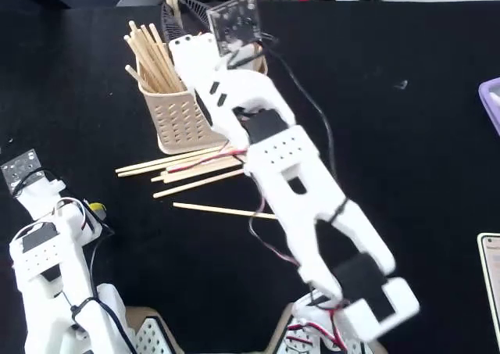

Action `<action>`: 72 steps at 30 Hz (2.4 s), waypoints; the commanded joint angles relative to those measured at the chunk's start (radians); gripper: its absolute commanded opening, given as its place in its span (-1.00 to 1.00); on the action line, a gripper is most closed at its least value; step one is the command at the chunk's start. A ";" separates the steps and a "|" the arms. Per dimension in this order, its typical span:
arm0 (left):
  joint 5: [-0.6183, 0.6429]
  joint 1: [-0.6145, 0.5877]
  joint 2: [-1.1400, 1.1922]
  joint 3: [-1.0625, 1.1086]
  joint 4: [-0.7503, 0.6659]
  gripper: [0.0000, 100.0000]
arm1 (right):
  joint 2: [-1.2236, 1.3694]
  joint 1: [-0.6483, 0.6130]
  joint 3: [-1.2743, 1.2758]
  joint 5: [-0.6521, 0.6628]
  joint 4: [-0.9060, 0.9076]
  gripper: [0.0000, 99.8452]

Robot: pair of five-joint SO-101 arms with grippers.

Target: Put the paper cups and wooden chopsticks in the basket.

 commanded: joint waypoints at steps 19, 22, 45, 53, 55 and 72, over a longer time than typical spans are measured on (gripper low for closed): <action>-0.008 0.012 -0.011 -0.010 -0.011 -0.46 | -0.386 0.015 -0.410 0.000 0.953 -0.58; -0.002 0.019 -0.009 -0.018 -0.011 -0.46 | -0.541 0.080 -0.343 0.002 1.189 -0.58; 0.123 0.275 0.055 -0.414 0.104 -0.46 | -1.110 0.368 1.296 0.002 0.503 -0.96; 0.184 0.280 0.600 -0.757 0.256 -0.46 | -1.291 0.368 1.392 0.002 0.503 -0.96; 0.184 0.280 0.736 -0.885 0.324 -0.46 | -1.333 0.368 1.411 0.002 0.503 -0.96; 0.275 0.288 1.209 -1.300 0.387 -0.46 | -1.455 0.310 1.457 0.002 0.542 -0.96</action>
